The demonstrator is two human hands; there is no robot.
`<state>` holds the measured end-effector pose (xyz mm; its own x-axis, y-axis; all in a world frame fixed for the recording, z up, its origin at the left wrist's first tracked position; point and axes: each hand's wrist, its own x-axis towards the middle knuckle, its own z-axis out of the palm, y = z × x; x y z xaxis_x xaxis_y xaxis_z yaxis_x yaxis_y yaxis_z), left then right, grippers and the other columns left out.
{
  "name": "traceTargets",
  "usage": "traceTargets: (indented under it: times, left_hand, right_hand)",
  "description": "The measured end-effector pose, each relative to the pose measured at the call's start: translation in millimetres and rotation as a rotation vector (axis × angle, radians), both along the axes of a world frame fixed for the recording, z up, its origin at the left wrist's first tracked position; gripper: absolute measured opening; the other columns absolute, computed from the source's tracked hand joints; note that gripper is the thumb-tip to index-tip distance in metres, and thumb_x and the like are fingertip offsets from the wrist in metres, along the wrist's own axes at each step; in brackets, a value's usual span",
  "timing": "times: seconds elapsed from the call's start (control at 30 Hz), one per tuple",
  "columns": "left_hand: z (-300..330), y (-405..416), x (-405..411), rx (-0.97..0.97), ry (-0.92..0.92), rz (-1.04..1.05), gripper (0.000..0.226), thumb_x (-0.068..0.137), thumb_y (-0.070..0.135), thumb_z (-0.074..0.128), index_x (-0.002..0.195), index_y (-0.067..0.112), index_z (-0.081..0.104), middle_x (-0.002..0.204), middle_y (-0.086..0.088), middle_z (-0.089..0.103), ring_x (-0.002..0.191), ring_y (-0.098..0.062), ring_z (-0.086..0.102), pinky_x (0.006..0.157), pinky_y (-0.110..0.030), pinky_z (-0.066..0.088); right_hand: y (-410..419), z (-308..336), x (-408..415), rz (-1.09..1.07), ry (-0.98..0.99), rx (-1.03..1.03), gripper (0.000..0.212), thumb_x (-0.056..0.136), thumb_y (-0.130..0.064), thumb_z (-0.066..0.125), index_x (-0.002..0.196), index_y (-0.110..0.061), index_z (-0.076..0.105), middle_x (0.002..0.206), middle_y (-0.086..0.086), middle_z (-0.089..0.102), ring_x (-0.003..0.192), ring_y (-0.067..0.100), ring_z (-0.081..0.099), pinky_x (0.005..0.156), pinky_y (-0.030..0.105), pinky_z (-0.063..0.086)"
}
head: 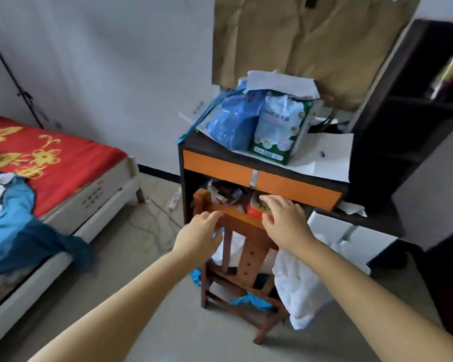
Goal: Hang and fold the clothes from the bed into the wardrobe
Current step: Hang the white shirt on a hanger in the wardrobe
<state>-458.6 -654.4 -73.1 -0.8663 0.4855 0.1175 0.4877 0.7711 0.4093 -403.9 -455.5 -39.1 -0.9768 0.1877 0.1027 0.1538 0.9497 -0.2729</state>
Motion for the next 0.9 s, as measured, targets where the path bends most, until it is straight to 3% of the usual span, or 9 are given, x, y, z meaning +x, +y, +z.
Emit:
traceTargets:
  times: [0.1,0.2,0.33,0.43,0.5,0.6,0.7,0.73,0.9]
  left_hand:
    - [-10,53,15,0.011,0.061,-0.259,0.054,0.094,0.034,0.051,0.144,0.023,0.033,0.139,0.0,0.041,0.129,-0.021,0.037,0.098,-0.034,0.041]
    - [-17,98,27,-0.097,0.1,-0.493,0.073,0.091,0.043,0.055,0.151,0.025,0.017,0.154,-0.002,0.024,0.142,-0.02,0.019,0.116,-0.034,0.015]
    - [-25,136,29,-0.335,0.138,-0.658,0.088,0.089,0.052,0.056,0.153,0.023,0.003,0.158,-0.003,0.013,0.147,-0.023,0.006,0.12,-0.047,0.003]
    - [-26,145,26,-0.326,0.139,-0.65,0.084,0.09,0.049,0.056,0.153,0.023,0.007,0.156,-0.003,0.021,0.145,-0.023,0.013,0.12,-0.046,0.005]
    - [-20,144,26,-0.205,0.043,-0.636,0.081,0.089,0.044,0.06,0.152,0.024,0.012,0.152,-0.002,0.029,0.14,-0.023,0.026,0.117,-0.04,0.017]
    - [3,131,27,0.196,-0.228,-0.523,0.064,0.085,0.032,0.066,0.141,0.027,0.035,0.133,0.003,0.053,0.117,-0.019,0.052,0.093,-0.033,0.046]
    - [40,105,19,0.587,-0.287,-0.332,0.022,0.086,0.022,0.065,0.106,0.027,0.057,0.094,0.016,0.063,0.091,-0.011,0.06,0.076,-0.018,0.048]
    - [54,92,14,0.673,-0.291,-0.257,0.011,0.087,0.02,0.064,0.095,0.026,0.06,0.087,0.017,0.063,0.086,-0.011,0.06,0.073,-0.016,0.048]
    - [114,13,2,0.976,-0.228,-0.022,0.026,0.093,0.014,0.056,0.075,0.031,0.061,0.063,0.019,0.065,0.063,0.004,0.061,0.055,-0.009,0.045]
  right_hand:
    - [58,-5,38,-0.152,-0.244,0.01,0.066,0.093,-0.055,0.044,0.15,-0.03,0.021,0.156,-0.003,0.024,0.142,0.021,0.025,0.112,0.048,0.028]
    - [91,-15,71,-0.182,-0.536,0.026,0.081,0.084,-0.068,0.048,0.15,-0.035,0.016,0.153,0.0,0.028,0.135,0.026,0.037,0.101,0.045,0.039]
    - [97,-27,81,-0.126,-0.357,0.082,0.039,0.098,-0.045,0.04,0.136,-0.04,0.043,0.13,-0.002,0.055,0.111,0.023,0.056,0.083,0.036,0.047]
    - [90,-31,84,-0.158,-0.218,0.222,0.029,0.101,-0.031,0.037,0.125,-0.036,0.054,0.113,-0.004,0.062,0.099,0.022,0.06,0.074,0.033,0.048]
    - [89,-24,84,-0.204,-0.121,0.186,0.026,0.1,-0.026,0.039,0.117,-0.032,0.058,0.099,-0.001,0.064,0.09,0.024,0.061,0.069,0.034,0.047]
    - [75,14,70,-0.16,0.124,-0.274,0.025,0.1,-0.018,0.043,0.109,-0.026,0.065,0.096,0.001,0.068,0.091,0.02,0.061,0.075,0.032,0.047]
    - [45,72,46,-0.018,0.302,-0.643,0.028,0.1,-0.018,0.047,0.09,-0.037,0.064,0.087,-0.021,0.068,0.083,-0.008,0.06,0.071,0.007,0.044]
    - [33,90,38,0.038,0.325,-0.746,0.027,0.1,-0.022,0.048,0.088,-0.039,0.065,0.083,-0.023,0.068,0.081,-0.011,0.06,0.073,0.006,0.045]
    - [-24,143,-3,0.207,0.332,-1.081,0.018,0.091,-0.044,0.058,0.09,-0.032,0.071,0.092,-0.001,0.073,0.09,0.021,0.07,0.081,0.037,0.056]
